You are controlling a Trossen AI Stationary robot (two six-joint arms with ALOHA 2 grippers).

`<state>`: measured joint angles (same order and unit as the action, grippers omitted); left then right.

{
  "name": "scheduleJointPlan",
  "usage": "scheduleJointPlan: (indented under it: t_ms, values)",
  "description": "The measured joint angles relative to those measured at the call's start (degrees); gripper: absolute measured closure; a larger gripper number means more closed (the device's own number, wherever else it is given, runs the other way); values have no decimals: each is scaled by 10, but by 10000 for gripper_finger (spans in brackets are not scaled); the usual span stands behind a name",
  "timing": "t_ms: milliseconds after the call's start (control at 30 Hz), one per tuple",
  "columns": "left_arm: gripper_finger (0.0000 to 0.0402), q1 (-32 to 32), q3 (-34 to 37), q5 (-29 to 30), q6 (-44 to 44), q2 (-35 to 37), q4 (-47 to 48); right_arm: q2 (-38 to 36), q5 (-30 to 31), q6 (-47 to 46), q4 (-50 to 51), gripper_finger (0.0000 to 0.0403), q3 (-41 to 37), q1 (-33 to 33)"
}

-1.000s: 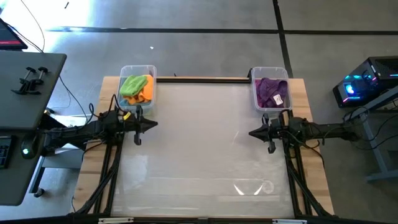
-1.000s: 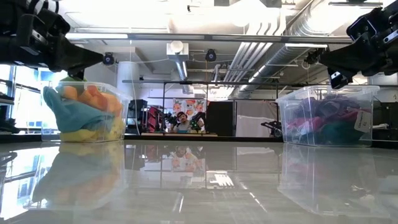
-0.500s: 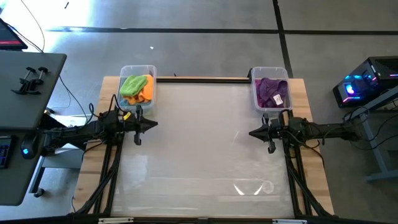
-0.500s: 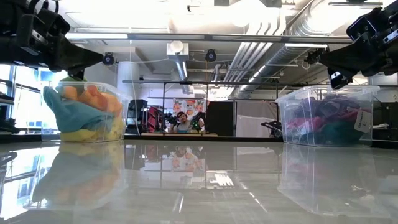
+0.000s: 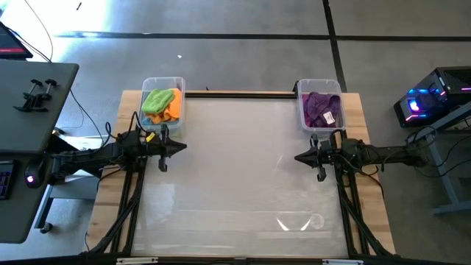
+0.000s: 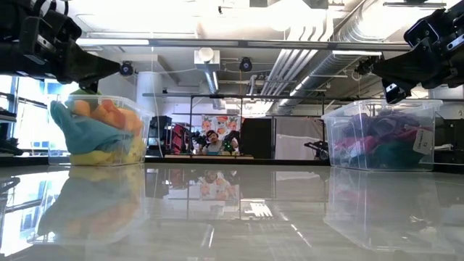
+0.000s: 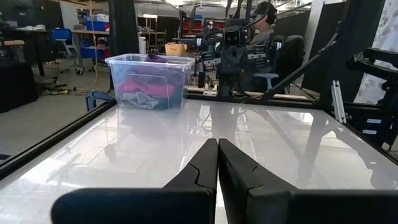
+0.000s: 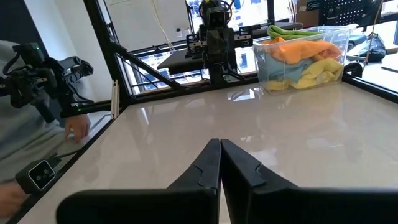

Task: Sort towels by color in basket
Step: Return to Home Position

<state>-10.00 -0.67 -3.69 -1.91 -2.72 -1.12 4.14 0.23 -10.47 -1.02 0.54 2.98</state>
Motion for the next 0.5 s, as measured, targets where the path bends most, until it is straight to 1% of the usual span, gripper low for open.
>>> scheduleJointPlan:
  t_ms: [233, 367, 500]
  values:
    - [401, 4, 0, 1, 0, -2, 0, 0, 0, 0, 0, 401, 0, 0]
    - [401, 32, 0, 1, 0, -22, 0, 0, 0, 0, 0, 401, 0, 0]
    - [401, 45, 0, 1, 0, -34, 0, 0, 0, 0, 0, 401, 0, 0]
